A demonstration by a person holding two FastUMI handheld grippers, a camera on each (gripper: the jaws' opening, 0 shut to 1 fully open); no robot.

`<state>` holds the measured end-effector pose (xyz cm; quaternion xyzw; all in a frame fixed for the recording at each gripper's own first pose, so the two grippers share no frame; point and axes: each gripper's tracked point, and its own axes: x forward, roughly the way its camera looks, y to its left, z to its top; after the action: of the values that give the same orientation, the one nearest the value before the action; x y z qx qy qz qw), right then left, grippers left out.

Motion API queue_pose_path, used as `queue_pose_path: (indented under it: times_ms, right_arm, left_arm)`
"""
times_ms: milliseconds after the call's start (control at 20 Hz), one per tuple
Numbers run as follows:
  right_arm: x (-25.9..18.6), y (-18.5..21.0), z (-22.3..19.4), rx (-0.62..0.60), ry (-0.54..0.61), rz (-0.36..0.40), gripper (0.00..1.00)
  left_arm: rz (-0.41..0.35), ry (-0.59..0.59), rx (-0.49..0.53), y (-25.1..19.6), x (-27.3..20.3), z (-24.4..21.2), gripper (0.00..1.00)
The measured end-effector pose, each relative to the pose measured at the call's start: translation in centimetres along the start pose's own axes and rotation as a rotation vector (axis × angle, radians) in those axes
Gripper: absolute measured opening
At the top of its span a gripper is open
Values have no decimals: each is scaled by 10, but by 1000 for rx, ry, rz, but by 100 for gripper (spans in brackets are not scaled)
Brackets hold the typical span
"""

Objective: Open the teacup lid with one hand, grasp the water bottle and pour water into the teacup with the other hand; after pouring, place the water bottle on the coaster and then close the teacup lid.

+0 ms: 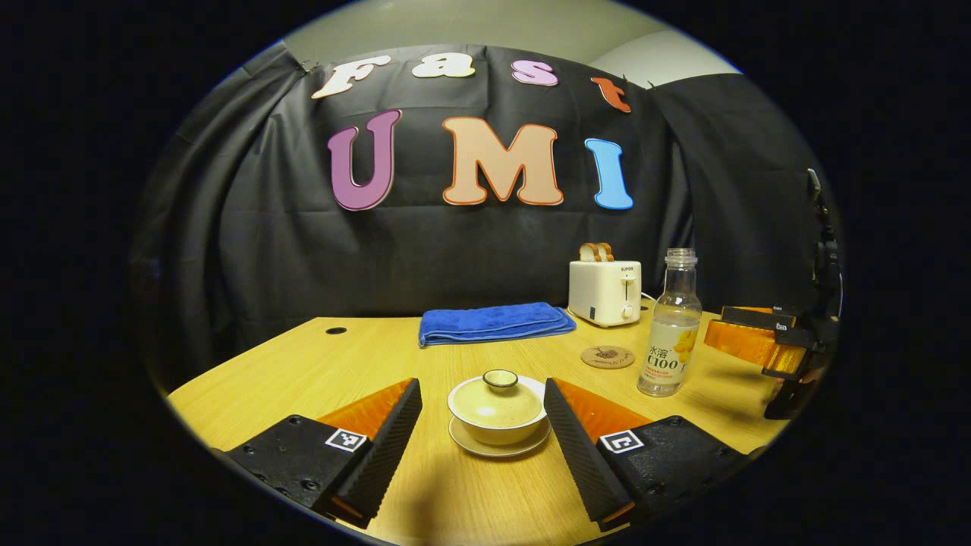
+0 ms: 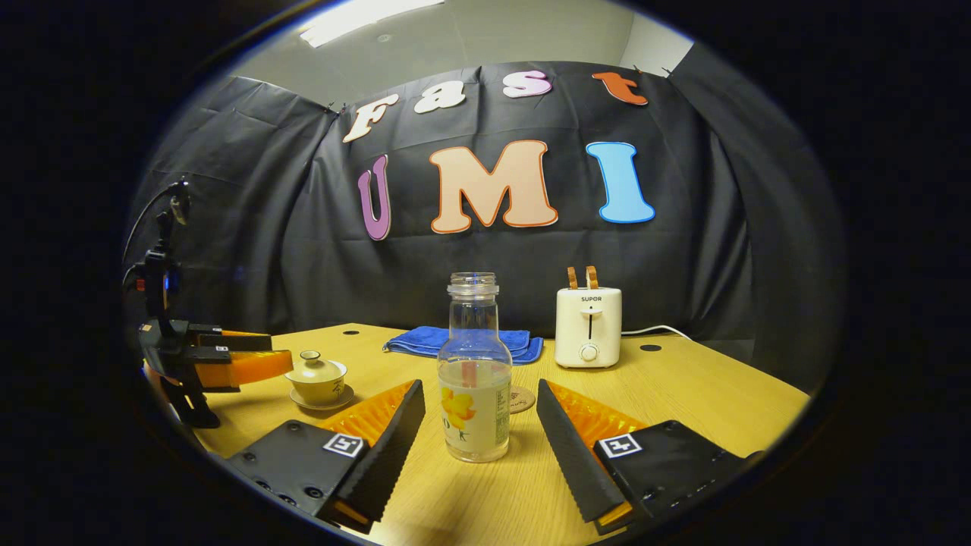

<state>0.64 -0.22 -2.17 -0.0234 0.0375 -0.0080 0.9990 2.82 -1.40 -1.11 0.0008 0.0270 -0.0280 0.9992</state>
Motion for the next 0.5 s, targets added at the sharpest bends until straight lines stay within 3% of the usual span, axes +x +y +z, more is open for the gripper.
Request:
queue_pose_path:
  times_ms: [250, 500]
  right_arm:
    - [1, 0, 0, 0, 0, 0, 95]
    - [1, 0, 0, 0, 0, 0, 92]
  left_arm:
    - [-29, 31, -7, -6, 20, -2, 93]
    - [-44, 57, 6, -10, 35, -6, 78]
